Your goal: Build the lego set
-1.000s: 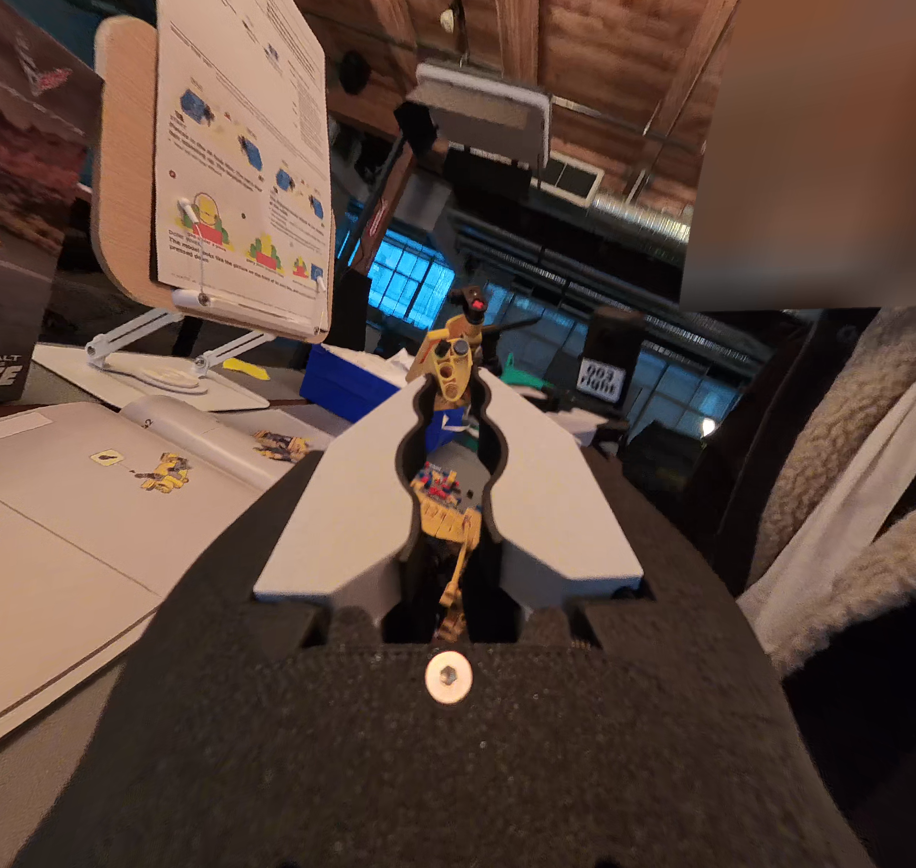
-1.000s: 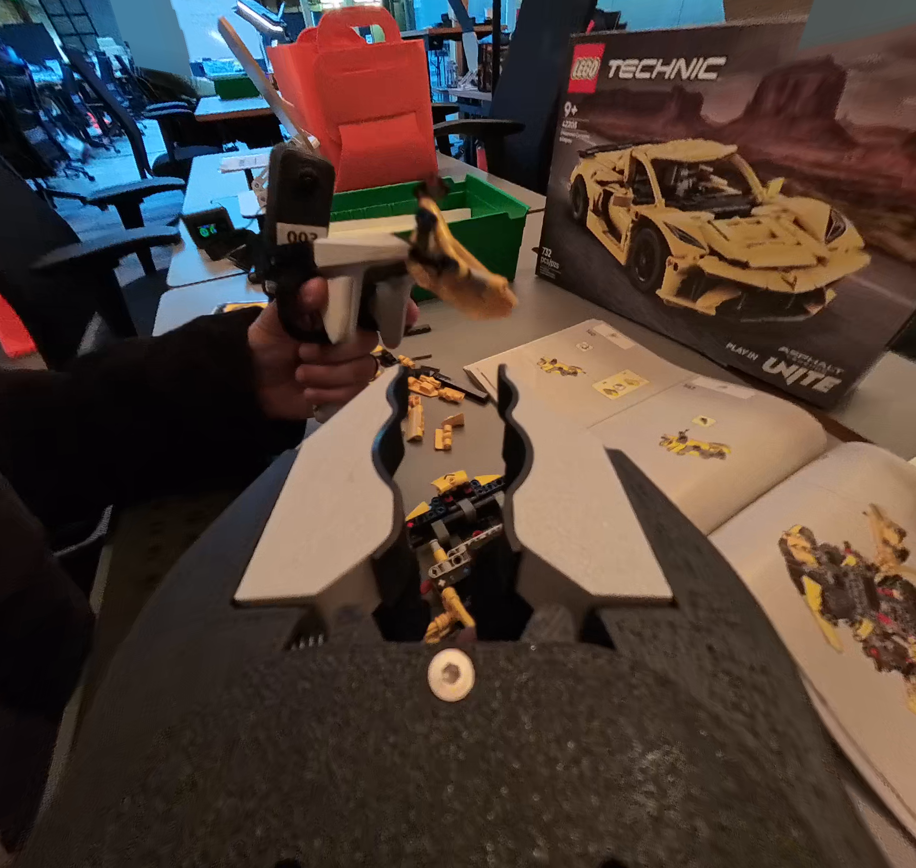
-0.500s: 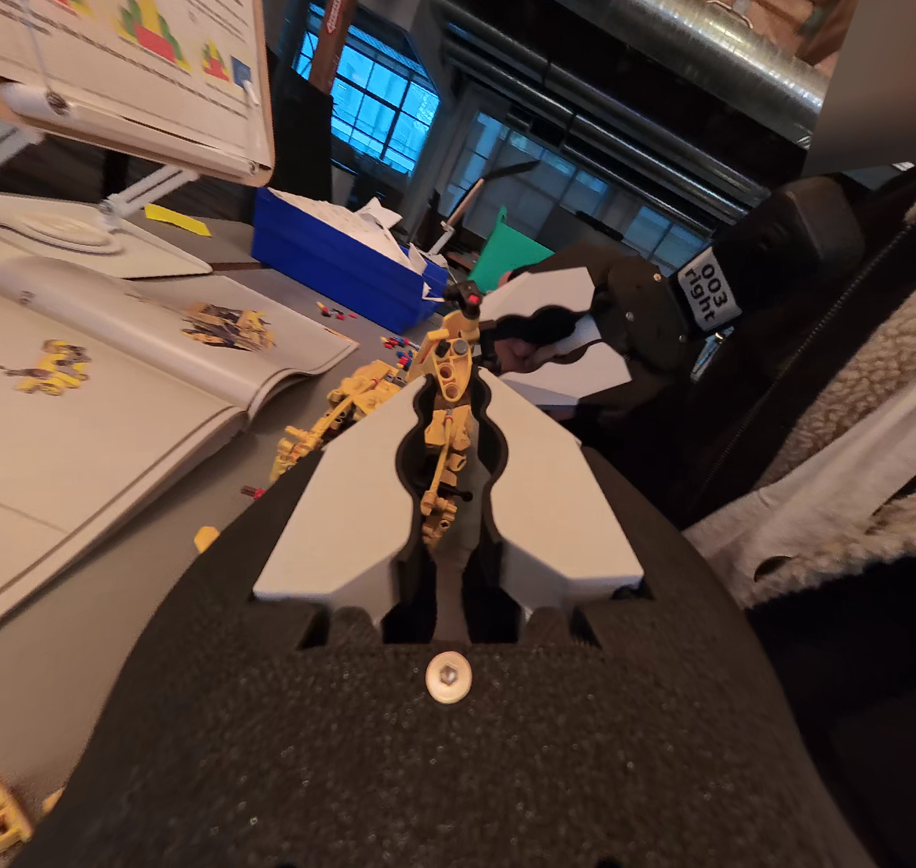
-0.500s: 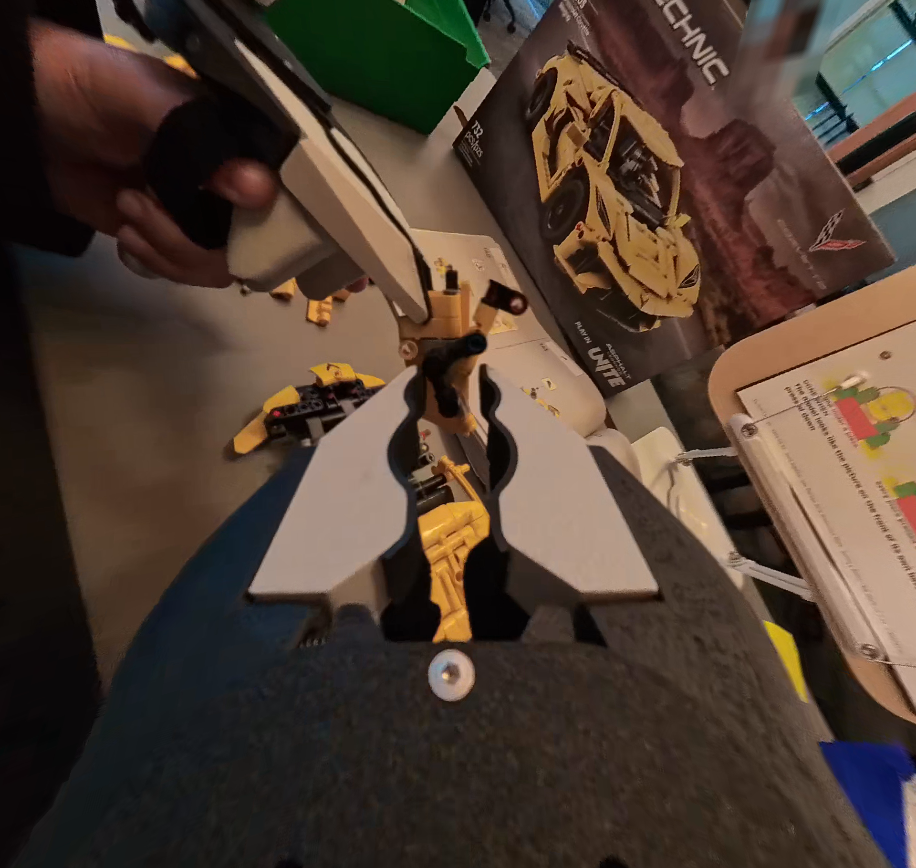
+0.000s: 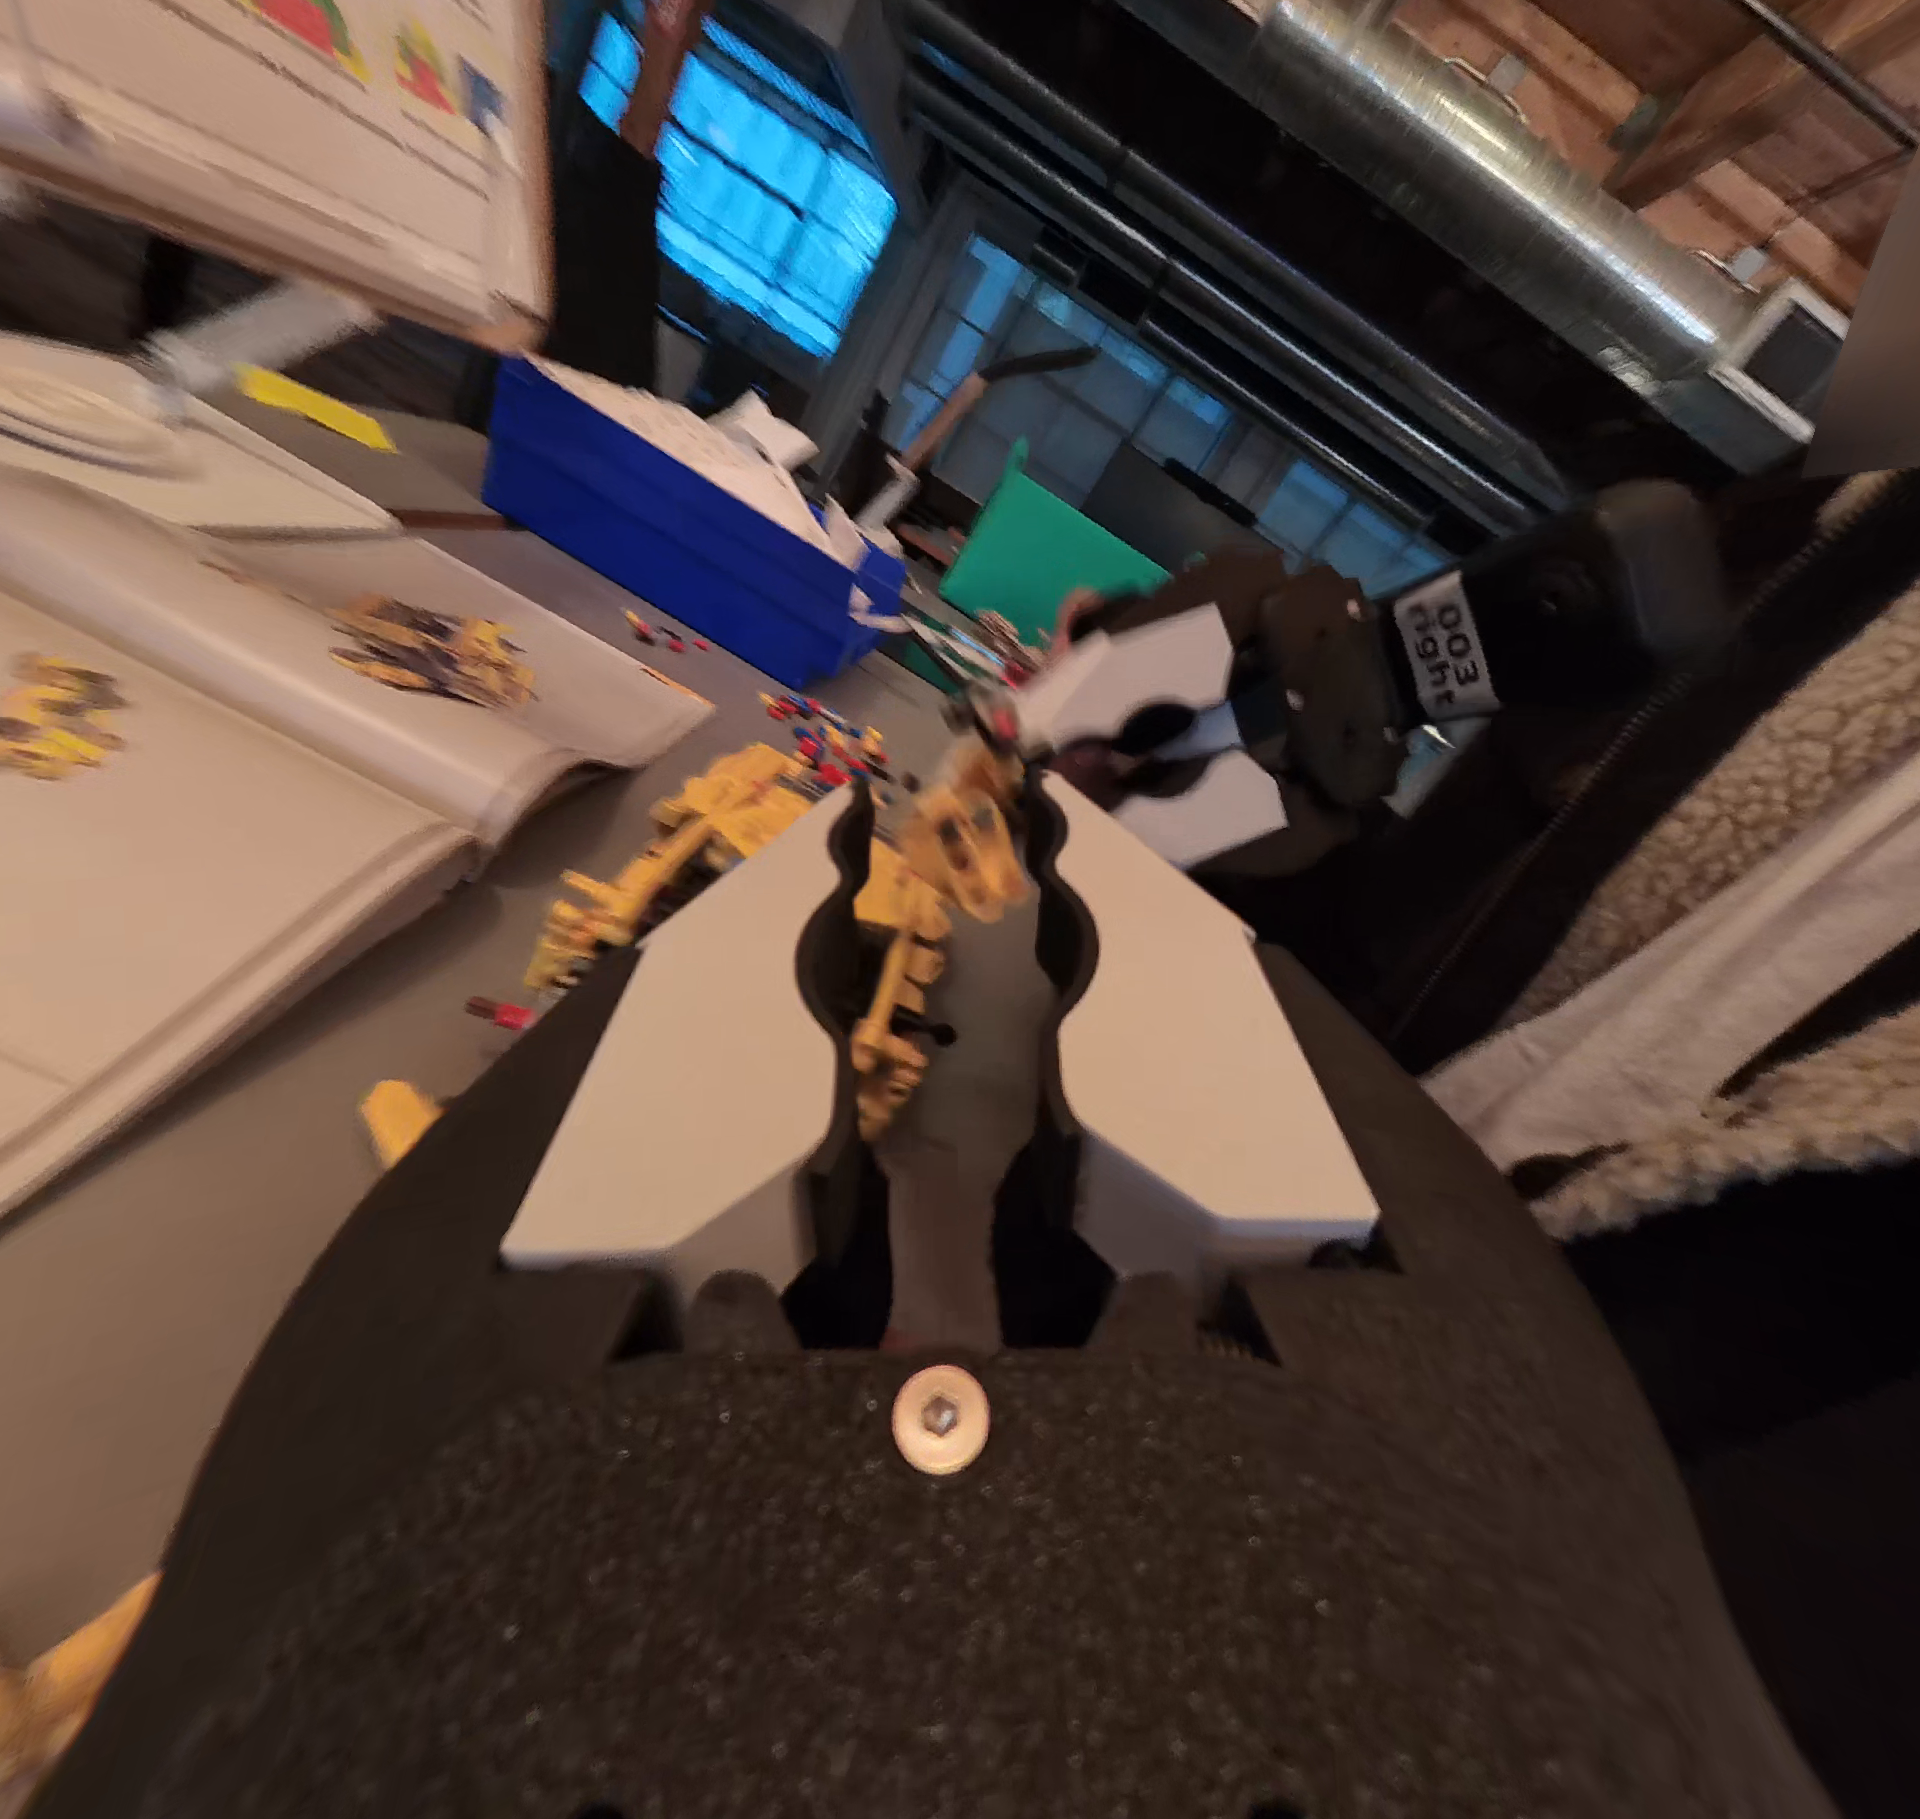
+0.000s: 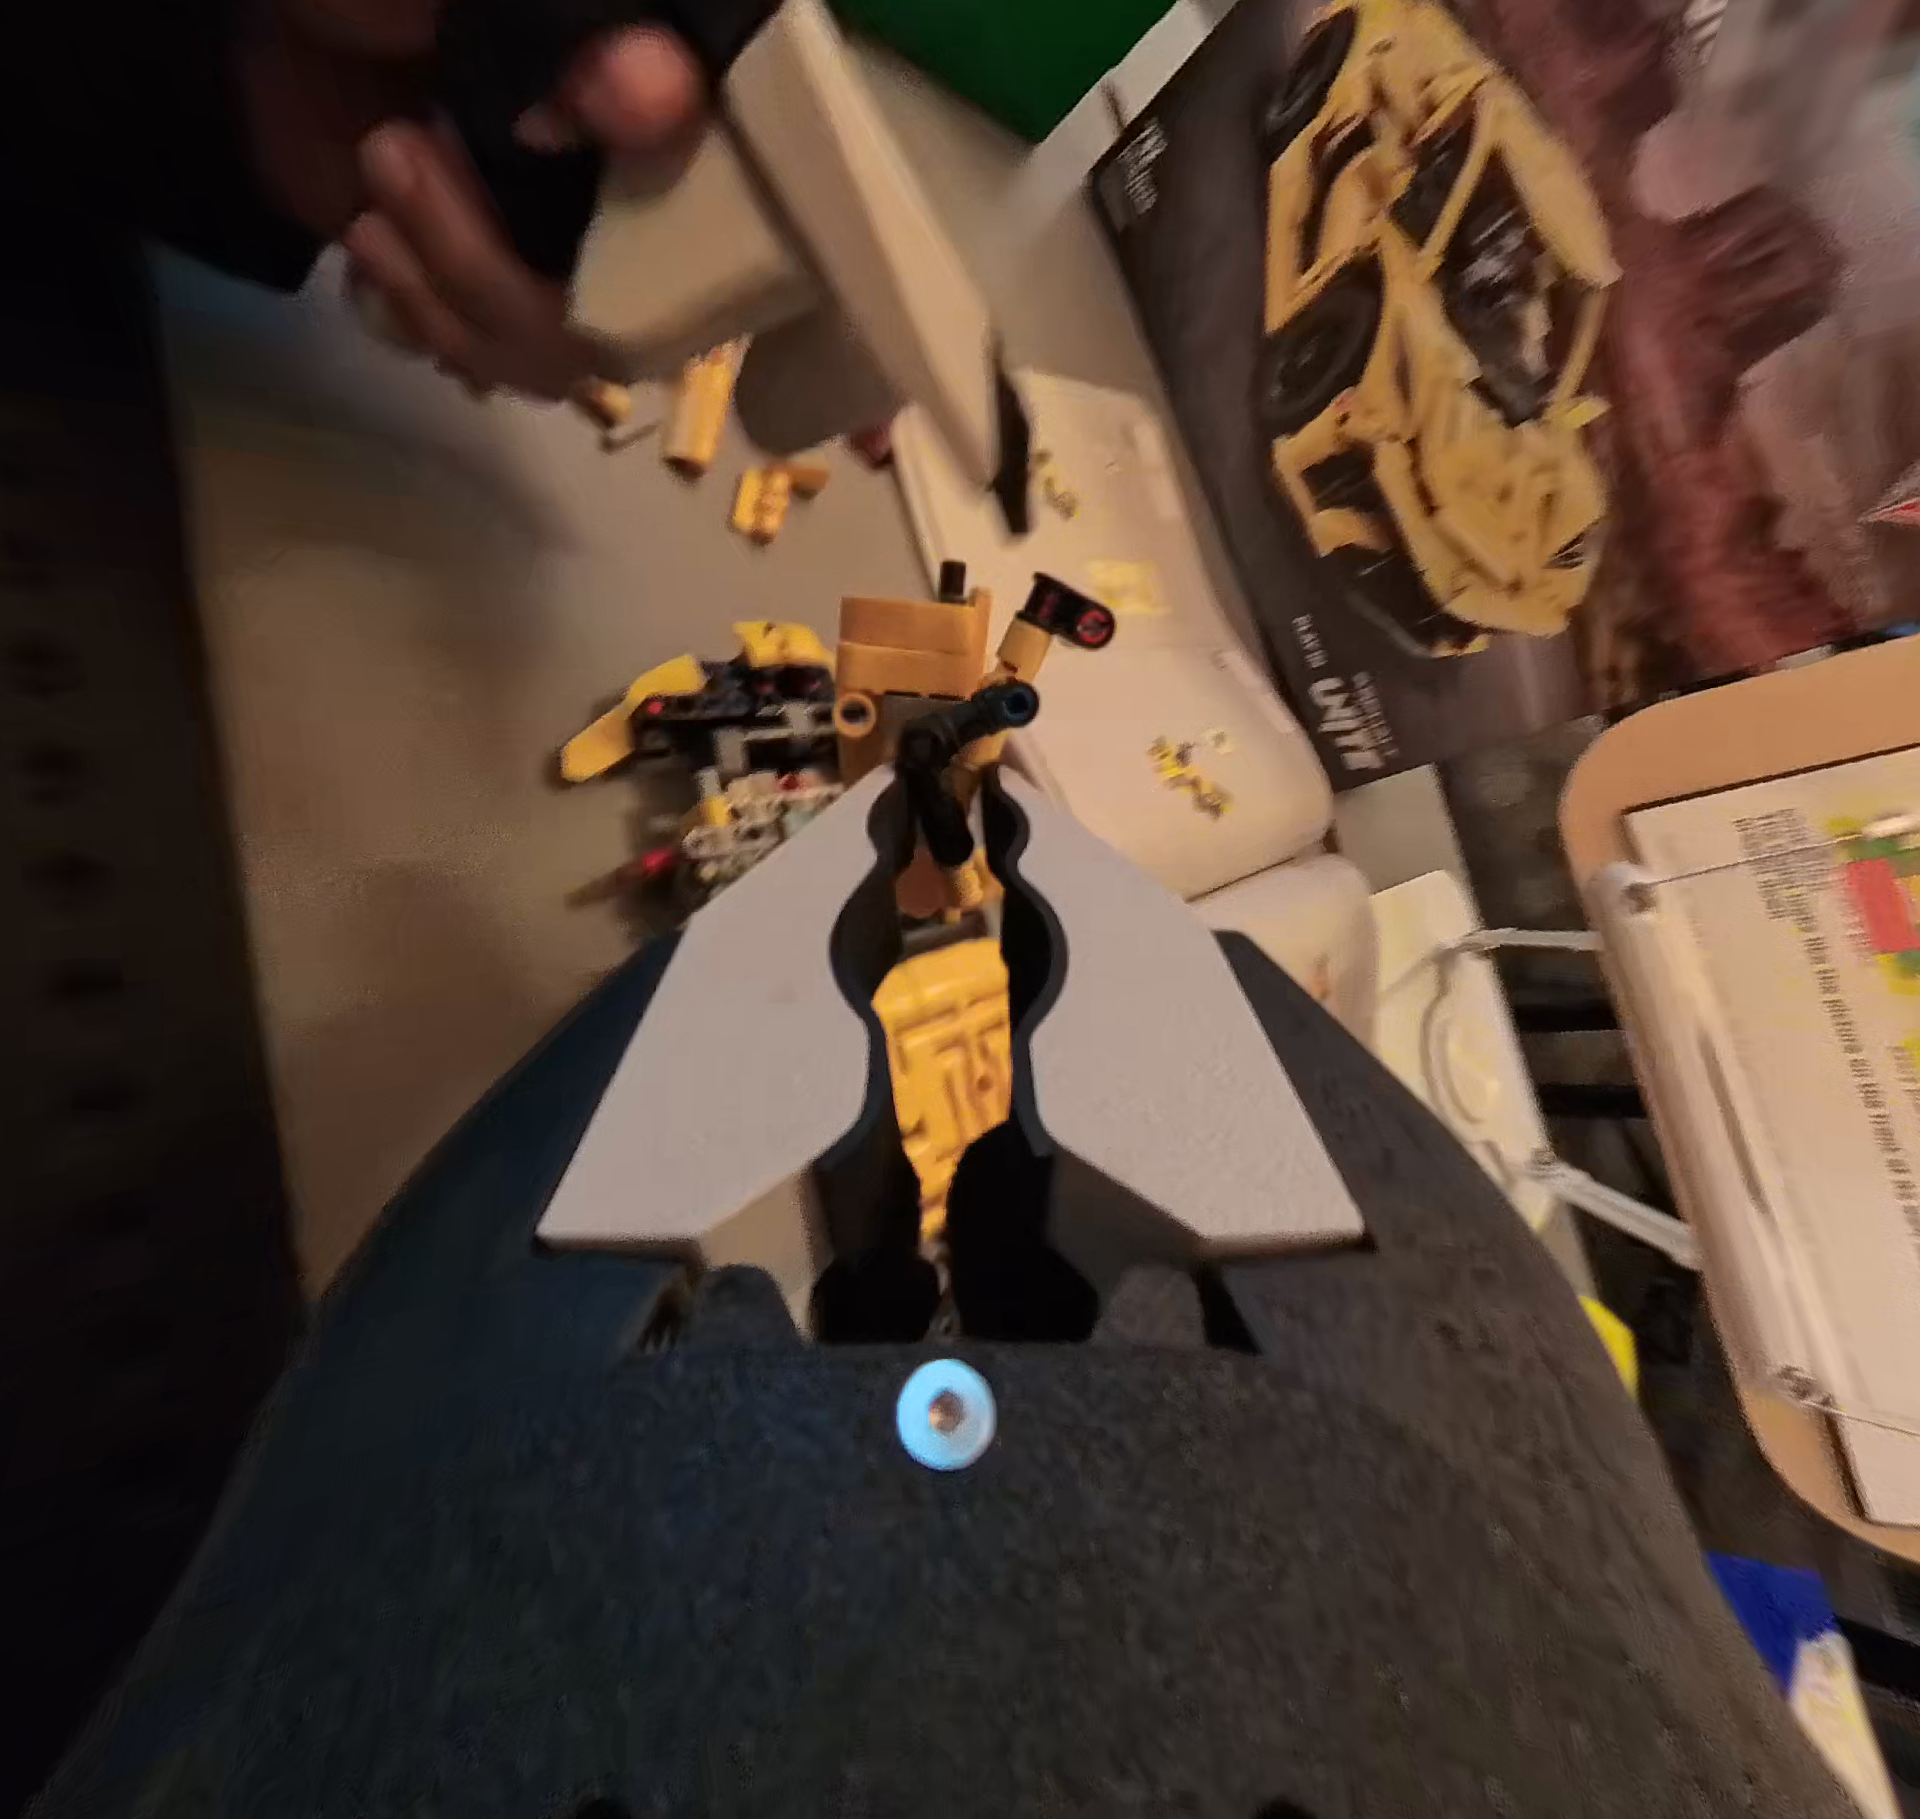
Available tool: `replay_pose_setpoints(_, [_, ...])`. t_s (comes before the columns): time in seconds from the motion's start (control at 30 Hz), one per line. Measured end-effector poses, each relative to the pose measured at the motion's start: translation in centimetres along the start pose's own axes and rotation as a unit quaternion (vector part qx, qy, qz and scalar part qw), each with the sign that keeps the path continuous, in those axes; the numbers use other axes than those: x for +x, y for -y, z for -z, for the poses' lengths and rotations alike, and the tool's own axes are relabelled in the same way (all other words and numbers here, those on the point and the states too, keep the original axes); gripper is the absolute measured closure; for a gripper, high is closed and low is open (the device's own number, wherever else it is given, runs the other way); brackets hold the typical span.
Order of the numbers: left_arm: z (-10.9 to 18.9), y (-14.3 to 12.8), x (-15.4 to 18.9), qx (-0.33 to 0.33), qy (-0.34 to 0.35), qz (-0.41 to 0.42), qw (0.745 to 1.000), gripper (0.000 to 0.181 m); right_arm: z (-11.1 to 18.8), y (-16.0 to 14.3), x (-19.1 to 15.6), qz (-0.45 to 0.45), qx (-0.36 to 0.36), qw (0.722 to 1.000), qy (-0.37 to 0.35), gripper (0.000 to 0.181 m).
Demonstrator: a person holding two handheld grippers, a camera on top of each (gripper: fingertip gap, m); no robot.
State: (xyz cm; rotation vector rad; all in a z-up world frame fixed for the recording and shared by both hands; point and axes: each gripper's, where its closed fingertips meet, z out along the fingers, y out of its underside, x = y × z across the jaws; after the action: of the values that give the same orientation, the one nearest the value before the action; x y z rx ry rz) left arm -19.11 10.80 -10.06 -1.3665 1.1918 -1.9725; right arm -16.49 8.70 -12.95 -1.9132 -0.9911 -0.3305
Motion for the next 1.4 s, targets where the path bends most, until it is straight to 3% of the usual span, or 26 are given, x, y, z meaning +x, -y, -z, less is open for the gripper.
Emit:
replay_pose_setpoints(0.2, [3.9,4.4,-2.2,0.097,0.087,-0.037,0.991,0.153,2.9,-4.8,-6.4,-0.010,-0.088,0.976,0.200,0.170])
replay_pose_setpoints(0.33, [7.0,6.3,-2.9,0.129,0.172,-0.087,0.973,0.153,2.8,-8.0,-9.0,-0.009,-0.152,0.957,0.249,0.170])
replay_pose_setpoints(0.53, [14.6,6.1,-1.6,0.093,0.315,-0.141,0.934,0.153,2.1,-8.8,-10.7,-0.026,-0.167,0.945,0.279,0.170])
replay_pose_setpoints(0.63, [19.6,5.2,-0.6,0.065,0.375,-0.131,0.915,0.153,2.0,-9.3,-11.3,-0.031,-0.179,0.938,0.295,0.170])
replay_pose_setpoints(0.83, [31.2,4.0,2.1,-0.012,0.529,-0.132,0.838,0.153,1.8,-9.0,-11.5,-0.067,-0.168,0.934,0.309,0.169])
replay_pose_setpoints(0.93, [34.8,-0.2,2.5,-0.107,0.560,-0.081,0.818,0.153,1.8,-8.7,-11.5,-0.084,-0.160,0.932,0.315,0.165])
replay_pose_setpoints(1.0, [38.2,-3.7,2.6,-0.184,0.600,-0.045,0.777,0.153,2.1,-8.0,-11.1,-0.112,-0.145,0.930,0.319,0.156])
replay_pose_setpoints(1.07, [40.6,-5.5,3.0,-0.189,0.623,-0.014,0.759,0.153,2.5,-7.0,-10.3,-0.150,-0.124,0.927,0.320,0.149])
replay_pose_setpoints(1.2, [39.7,-6.2,2.9,-0.135,0.589,0.012,0.796,0.150,3.0,-4.8,-8.1,-0.206,-0.070,0.925,0.311,0.146])
replay_pose_setpoints(1.4, [35.0,-6.2,0.1,-0.151,0.540,-0.023,0.828,0.148,2.6,-1.8,-6.4,-0.232,-0.020,0.930,0.284,0.148])
